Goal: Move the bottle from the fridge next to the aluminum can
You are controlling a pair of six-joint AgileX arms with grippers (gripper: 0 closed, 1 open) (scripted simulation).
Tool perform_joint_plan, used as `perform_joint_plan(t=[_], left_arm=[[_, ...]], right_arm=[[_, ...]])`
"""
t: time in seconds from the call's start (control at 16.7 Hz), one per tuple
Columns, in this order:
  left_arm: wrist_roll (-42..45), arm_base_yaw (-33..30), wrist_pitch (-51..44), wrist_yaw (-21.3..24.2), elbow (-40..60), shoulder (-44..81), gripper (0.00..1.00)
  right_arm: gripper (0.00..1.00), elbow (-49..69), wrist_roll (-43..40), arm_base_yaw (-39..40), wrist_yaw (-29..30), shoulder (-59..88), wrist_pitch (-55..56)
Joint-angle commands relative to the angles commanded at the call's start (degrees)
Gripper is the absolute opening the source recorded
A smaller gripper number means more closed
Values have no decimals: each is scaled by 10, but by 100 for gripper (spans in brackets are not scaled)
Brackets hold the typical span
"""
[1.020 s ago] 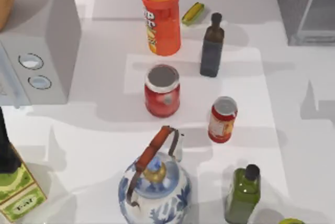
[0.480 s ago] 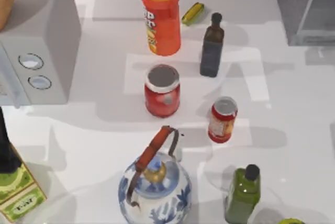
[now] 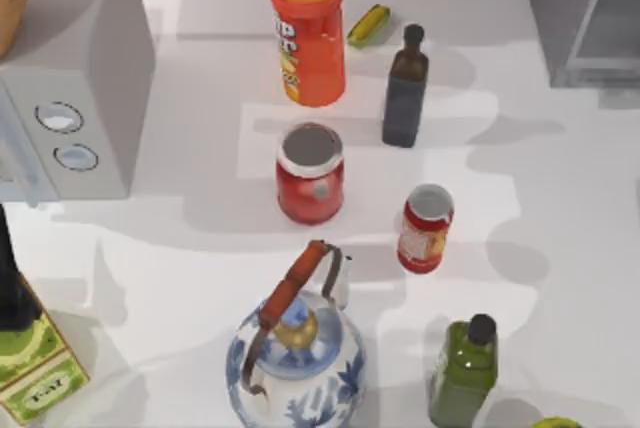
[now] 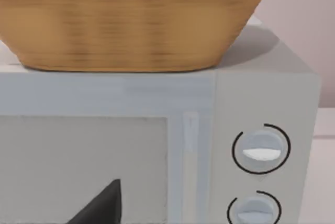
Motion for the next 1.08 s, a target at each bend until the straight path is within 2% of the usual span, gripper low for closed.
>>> perform_joint_plan(t=[0.36,0.84,1.08], left_arm=[[0,0,0,0,0,0,100],[0,0,0,0,0,0,100],[0,0,0,0,0,0,100]], right_arm=[[100,7,0,3,2,4,-5],[100,152,-1,14,15,83,-68],[100,163,-1,15,16,89,-74]])
